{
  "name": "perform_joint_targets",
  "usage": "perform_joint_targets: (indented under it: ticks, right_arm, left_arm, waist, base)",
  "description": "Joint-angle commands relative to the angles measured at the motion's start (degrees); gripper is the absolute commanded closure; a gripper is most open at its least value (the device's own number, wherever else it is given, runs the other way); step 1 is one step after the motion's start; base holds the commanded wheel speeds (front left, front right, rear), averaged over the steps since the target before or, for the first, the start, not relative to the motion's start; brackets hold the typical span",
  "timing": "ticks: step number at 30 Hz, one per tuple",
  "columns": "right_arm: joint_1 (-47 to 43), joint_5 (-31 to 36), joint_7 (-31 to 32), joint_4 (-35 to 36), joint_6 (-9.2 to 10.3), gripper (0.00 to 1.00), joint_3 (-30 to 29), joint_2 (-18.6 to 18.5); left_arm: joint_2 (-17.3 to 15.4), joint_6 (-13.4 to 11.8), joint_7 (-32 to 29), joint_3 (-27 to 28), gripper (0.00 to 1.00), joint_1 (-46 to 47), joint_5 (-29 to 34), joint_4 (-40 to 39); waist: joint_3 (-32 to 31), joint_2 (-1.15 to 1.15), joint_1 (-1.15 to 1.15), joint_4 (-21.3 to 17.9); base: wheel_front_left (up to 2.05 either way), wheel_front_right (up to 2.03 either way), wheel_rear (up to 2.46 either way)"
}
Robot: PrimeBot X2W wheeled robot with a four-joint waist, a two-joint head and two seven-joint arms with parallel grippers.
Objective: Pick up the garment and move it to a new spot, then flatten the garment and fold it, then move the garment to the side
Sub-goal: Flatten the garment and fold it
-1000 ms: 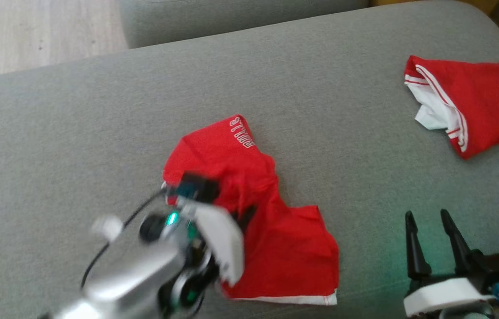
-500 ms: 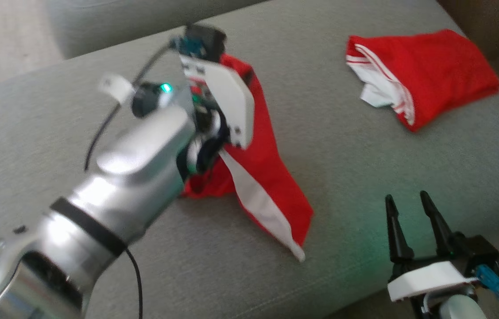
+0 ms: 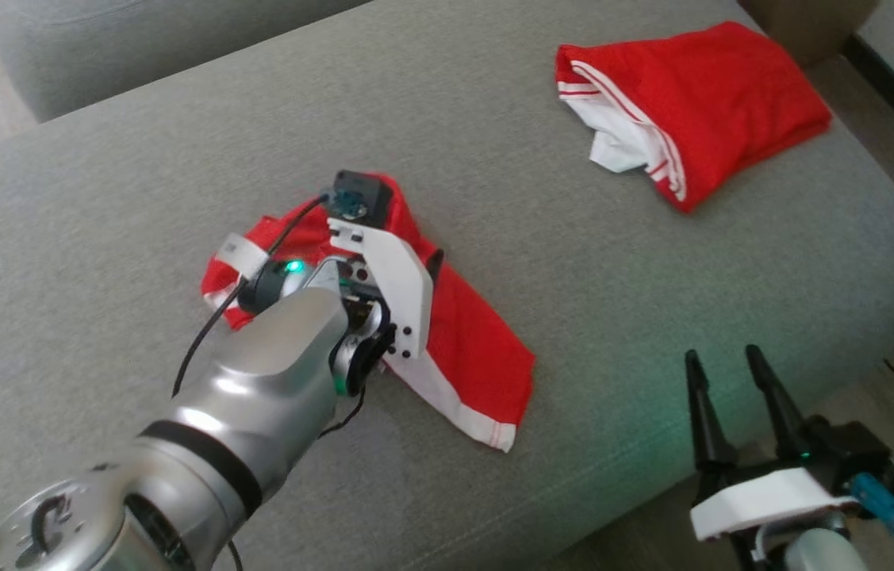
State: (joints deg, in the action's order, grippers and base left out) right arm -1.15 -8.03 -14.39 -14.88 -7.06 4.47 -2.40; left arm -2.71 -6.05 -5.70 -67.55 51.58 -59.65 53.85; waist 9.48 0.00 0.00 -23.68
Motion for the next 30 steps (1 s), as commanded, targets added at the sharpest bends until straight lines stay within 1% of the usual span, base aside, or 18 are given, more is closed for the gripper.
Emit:
perform_joint_targets:
  ticks: [1, 5, 6, 8, 10, 12, 14, 16, 19, 21, 22, 24, 26, 28, 30]
  right_arm:
    - [0.85, 0.22, -0.61, 1.77, -0.43, 0.0, 0.14, -0.48]
    - [0.0, 1.01, -0.61, 2.0, -0.43, 0.0, -1.78, -0.48]
    - [0.0, 1.01, -0.61, 2.0, -0.43, 0.0, -1.78, -0.48]
    - [-0.62, 1.26, -0.61, 2.13, -0.43, 0.0, -2.6, -0.48]
    - [-1.21, 1.39, -0.61, 2.35, -0.43, 0.0, -3.17, -0.48]
    - [-1.82, 1.45, -0.61, 2.61, -0.43, 0.0, -3.66, -0.48]
    - [-2.33, 1.58, -0.61, 2.79, -0.43, 0.0, -3.86, -0.48]
    - [-2.68, 1.66, -0.61, 2.96, -0.43, 0.0, -3.93, -0.48]
    - [-2.85, 1.76, -0.61, 3.39, -0.43, 0.0, -4.21, -0.48]
    - [-2.73, 1.82, -0.61, 3.67, -0.43, 0.0, -4.53, -0.48]
    - [-2.43, 1.9, -0.61, 3.74, -0.43, 0.0, -4.49, -0.48]
    - [-1.99, 1.87, -0.61, 3.75, -0.43, 0.0, -4.23, -0.48]
    - [-1.46, 1.78, -0.61, 3.77, -0.43, 0.0, -3.95, -0.48]
    - [-1.0, 1.71, -0.61, 3.75, -0.43, 0.0, -3.64, -0.48]
    - [-0.64, 1.69, -0.61, 3.74, -0.43, 0.0, -3.2, -0.48]
  left_arm:
    - [-0.35, 0.39, 1.57, 0.44, 0.0, 4.54, 1.52, -1.08]
    - [-0.25, 1.15, 2.51, -1.33, 0.0, 4.75, 2.86, -3.19]
    - [-0.25, 1.15, 2.51, -1.33, 0.0, 4.75, 2.86, -3.19]
    - [-0.57, 1.42, 2.66, -1.79, 0.0, 3.98, 3.15, -5.31]
    - [-2.14, 1.42, 2.75, -2.26, 0.0, 2.53, 3.49, -8.59]
    - [-4.59, 0.64, 2.64, -2.72, 0.0, 0.66, 3.96, -13.04]
    - [-7.69, -1.8, 3.28, -2.77, 0.0, -1.25, 4.64, -18.27]
    - [-11.4, -4.92, 3.62, -2.96, 0.0, -3.23, 5.77, -23.82]
    - [-16.61, -10.5, 4.22, -3.02, 0.0, -5.92, 7.55, -31.83]
    - [-19.03, -13.64, 4.47, -2.96, 0.0, -7.29, 8.48, -36.17]
    - [-20.13, -16.19, 5.25, -2.23, 0.0, -8.01, 8.91, -39.02]
    - [-20.16, -17.9, 6.33, -1.01, 0.0, -7.75, 9.07, -40.09]
    - [-19.55, -19.0, 7.27, -0.09, 0.0, -6.28, 9.78, -39.4]
    - [-18.16, -19.13, 7.69, 0.53, 0.0, -4.45, 10.1, -37.7]
    - [-16.69, -18.6, 7.57, -0.04, 0.0, -2.4, 11.09, -35.04]
  waist:
    - [-0.37, 0.0, 0.0, 1.43]
    - [-1.65, 0.0, 0.0, 3.83]
    - [-1.65, 0.0, 0.0, 3.83]
    - [-2.35, 0.0, 0.0, 4.9]
    - [-2.86, 0.0, 0.0, 5.88]
    - [-3.05, 0.0, 0.0, 6.99]
    - [-3.19, 0.0, 0.0, 7.86]
    - [-3.24, 0.0, 0.0, 8.48]
    - [-2.76, 0.0, 0.0, 9.22]
    - [-2.14, 0.0, 0.0, 9.7]
    - [-1.46, 0.0, 0.0, 10.02]
    - [-0.79, 0.0, 0.0, 10.17]
    - [-0.14, 0.0, 0.0, 10.17]
    - [0.34, 0.0, 0.0, 10.09]
    - [0.82, 0.0, 0.0, 9.83]
  base:
    - [0.0, 0.0, 0.0]
    - [0.0, 0.0, 0.0]
    - [0.0, 0.0, 0.0]
    - [0.0, 0.0, 0.0]
    - [0.0, 0.0, 0.0]
    - [0.0, 0.0, 0.0]
    - [0.0, 0.0, 0.0]
    - [0.0, 0.0, 0.0]
    - [0.0, 0.0, 0.0]
    - [0.0, 0.0, 0.0]
    - [0.0, 0.0, 0.0]
    - [0.0, 0.0, 0.0]
    - [0.0, 0.0, 0.0]
    - [0.0, 0.0, 0.0]
    - [0.0, 0.0, 0.0]
